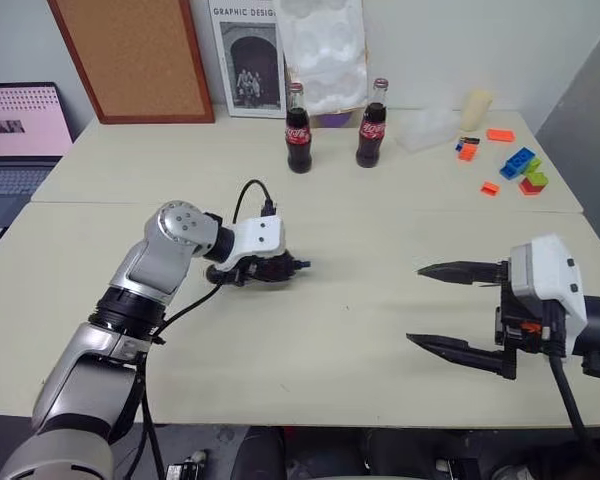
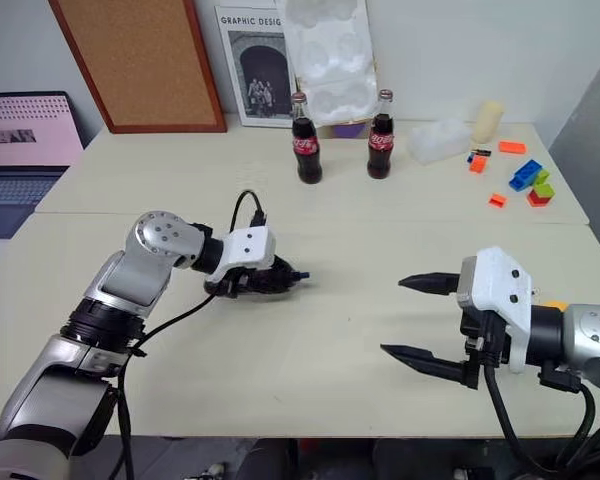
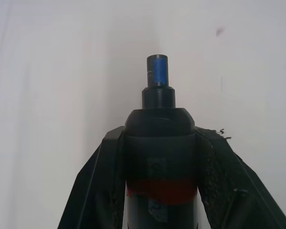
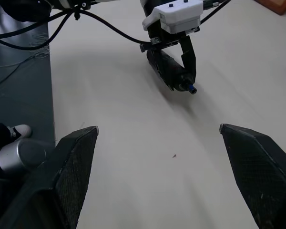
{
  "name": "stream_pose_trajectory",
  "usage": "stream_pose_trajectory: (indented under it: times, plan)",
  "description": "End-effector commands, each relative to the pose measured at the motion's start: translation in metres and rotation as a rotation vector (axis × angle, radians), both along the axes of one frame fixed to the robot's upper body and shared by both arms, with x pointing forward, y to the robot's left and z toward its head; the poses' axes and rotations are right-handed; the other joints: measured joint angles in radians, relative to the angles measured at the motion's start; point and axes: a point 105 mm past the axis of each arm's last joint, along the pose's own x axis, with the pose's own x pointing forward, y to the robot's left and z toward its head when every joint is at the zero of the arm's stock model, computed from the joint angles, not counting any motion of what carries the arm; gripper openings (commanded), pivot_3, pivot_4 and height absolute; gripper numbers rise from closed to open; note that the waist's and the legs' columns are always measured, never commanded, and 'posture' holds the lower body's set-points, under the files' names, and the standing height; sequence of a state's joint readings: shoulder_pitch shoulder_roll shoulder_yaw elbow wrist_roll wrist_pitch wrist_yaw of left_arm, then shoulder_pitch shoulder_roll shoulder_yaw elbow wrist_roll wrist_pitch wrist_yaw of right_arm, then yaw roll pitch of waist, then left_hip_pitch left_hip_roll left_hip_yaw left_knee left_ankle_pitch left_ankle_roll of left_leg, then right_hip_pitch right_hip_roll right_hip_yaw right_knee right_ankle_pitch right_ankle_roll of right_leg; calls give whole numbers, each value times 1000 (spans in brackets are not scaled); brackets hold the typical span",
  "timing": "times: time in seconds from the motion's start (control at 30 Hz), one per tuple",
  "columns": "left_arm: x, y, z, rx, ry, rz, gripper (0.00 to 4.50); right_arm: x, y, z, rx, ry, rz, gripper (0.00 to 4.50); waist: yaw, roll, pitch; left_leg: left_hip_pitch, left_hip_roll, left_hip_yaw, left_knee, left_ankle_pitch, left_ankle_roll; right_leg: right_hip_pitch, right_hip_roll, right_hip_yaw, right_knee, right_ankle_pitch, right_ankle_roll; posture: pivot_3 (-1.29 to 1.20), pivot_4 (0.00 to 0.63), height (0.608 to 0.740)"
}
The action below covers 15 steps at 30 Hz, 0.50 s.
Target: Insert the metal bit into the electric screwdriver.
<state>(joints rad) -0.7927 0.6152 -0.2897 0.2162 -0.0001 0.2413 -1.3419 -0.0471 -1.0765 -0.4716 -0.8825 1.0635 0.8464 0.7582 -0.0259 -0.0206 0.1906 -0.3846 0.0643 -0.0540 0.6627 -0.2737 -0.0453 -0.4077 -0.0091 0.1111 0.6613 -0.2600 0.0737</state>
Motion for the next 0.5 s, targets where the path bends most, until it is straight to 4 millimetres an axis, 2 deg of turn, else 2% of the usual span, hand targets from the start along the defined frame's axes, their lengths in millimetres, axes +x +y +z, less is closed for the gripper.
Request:
stream_pose_trajectory:
  times: [0.03, 0.2, 0.3, 0.4, 0.5]
  plan:
    - [2, -28, 53, -215, -91, -17, 1650, 1, -8, 14, -2, -41, -27, 4289, -1, -1, 0, 0, 0, 0, 0, 0, 0, 0, 0, 0, 0, 0, 0, 0, 150, 740]
    - [10, -59, 81, -462, -146, 30, 1650, 6, -17, 26, -7, -76, -67, 4289, -4, -1, 0, 0, 0, -1, 0, 0, 0, 0, 0, 0, 0, 0, 0, 0, 150, 740]
    - [17, -74, 91, -642, -172, 111, 1650, 10, -20, 27, -17, -88, -79, 4289, -3, -1, 1, 0, 0, -1, 0, 0, 0, 0, 0, 0, 0, 1, -1, 0, 150, 740]
    - [16, -84, 87, -780, -172, 164, 1650, 12, -17, 25, -21, -93, -78, 4289, -5, -1, 0, 0, 0, -1, 0, 0, 0, 0, 0, 0, 0, 1, -1, 0, 150, 740]
    - [8, -91, 74, -875, -155, 195, 1650, 15, -11, 23, -19, -110, -71, 4289, -8, 0, 0, 2, 0, 0, -1, 0, 0, 0, 1, 1, 0, 2, -2, 0, 150, 740]
